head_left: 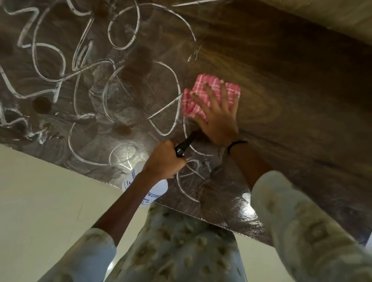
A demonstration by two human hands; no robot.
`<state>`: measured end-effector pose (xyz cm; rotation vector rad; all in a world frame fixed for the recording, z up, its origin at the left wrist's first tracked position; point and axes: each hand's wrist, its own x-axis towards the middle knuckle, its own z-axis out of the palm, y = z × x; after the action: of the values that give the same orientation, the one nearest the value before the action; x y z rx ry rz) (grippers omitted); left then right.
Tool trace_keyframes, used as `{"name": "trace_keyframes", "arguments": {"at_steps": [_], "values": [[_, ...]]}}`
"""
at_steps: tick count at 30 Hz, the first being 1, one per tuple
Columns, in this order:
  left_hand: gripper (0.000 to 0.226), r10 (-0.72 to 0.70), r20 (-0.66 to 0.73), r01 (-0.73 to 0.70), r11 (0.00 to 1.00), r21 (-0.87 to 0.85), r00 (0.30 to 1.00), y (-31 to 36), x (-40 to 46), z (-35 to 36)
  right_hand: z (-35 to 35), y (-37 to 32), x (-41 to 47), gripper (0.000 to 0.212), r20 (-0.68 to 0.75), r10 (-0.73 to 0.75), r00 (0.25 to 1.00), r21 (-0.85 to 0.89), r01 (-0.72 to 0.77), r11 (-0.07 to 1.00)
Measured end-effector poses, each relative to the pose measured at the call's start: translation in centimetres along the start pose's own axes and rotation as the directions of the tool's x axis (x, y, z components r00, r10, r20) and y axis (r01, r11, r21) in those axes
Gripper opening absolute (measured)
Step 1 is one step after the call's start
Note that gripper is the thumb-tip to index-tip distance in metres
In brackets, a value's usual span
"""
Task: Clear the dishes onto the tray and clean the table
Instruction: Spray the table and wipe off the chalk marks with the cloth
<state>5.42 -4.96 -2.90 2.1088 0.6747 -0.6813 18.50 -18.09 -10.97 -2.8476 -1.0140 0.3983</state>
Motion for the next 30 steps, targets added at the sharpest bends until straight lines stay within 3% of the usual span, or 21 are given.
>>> {"name": "trace_keyframes", "arguments": {"at_steps": [3,6,11,15,17,20,23,27,30], "values": [[0.004,0.025,0.041,-0.025,1.000,0.004,0.999,-0.2,-0.4,-0.2,1.0,-2.0,-3.7,0.053,0.017,-0.177,0.984,-0.025,0.178,0.984],[0.029,0.026,0.052,-0.028,0.999,0.025,0.998,-0.4,-0.5,-0.6,1.3,0.8,-7.9,0.056,0.054,-0.278,0.959,-0.076,0.281,0.957],[0.022,0.037,0.095,-0.043,0.997,0.062,0.995,-1.2,-0.6,-0.4,-0.1,4.8,-6.9,0.055,0.016,-0.002,1.000,-0.068,0.003,0.998],[0.031,0.056,0.118,-0.064,0.996,0.069,0.991,-1.9,-1.3,-0.1,0.0,1.1,-2.0,0.056,-0.047,0.173,0.984,0.014,-0.173,0.985],[0.026,0.079,0.103,-0.087,0.994,0.073,0.992,-2.3,-1.8,-0.1,0.8,-1.9,-0.9,0.055,-0.076,0.142,0.987,0.007,-0.142,0.990],[0.023,0.081,0.102,-0.087,0.994,0.063,0.992,-2.9,-2.5,0.2,1.9,-4.9,-3.3,0.057,-0.054,-0.086,0.995,-0.057,0.083,0.995],[0.026,0.056,0.109,-0.064,0.995,0.074,0.993,-3.2,-3.5,0.5,2.4,-3.4,-7.9,0.059,-0.008,-0.191,0.982,-0.091,0.189,0.978],[0.028,0.020,0.141,-0.034,0.995,0.099,0.990,-3.5,-5.0,1.6,1.5,0.5,-8.5,0.053,-0.036,-0.052,0.998,-0.028,0.051,0.998],[0.027,0.014,0.161,-0.028,0.996,0.085,0.987,-4.0,-6.0,2.7,1.5,-0.6,-5.9,0.053,-0.095,0.124,0.988,0.038,-0.121,0.992]]}}
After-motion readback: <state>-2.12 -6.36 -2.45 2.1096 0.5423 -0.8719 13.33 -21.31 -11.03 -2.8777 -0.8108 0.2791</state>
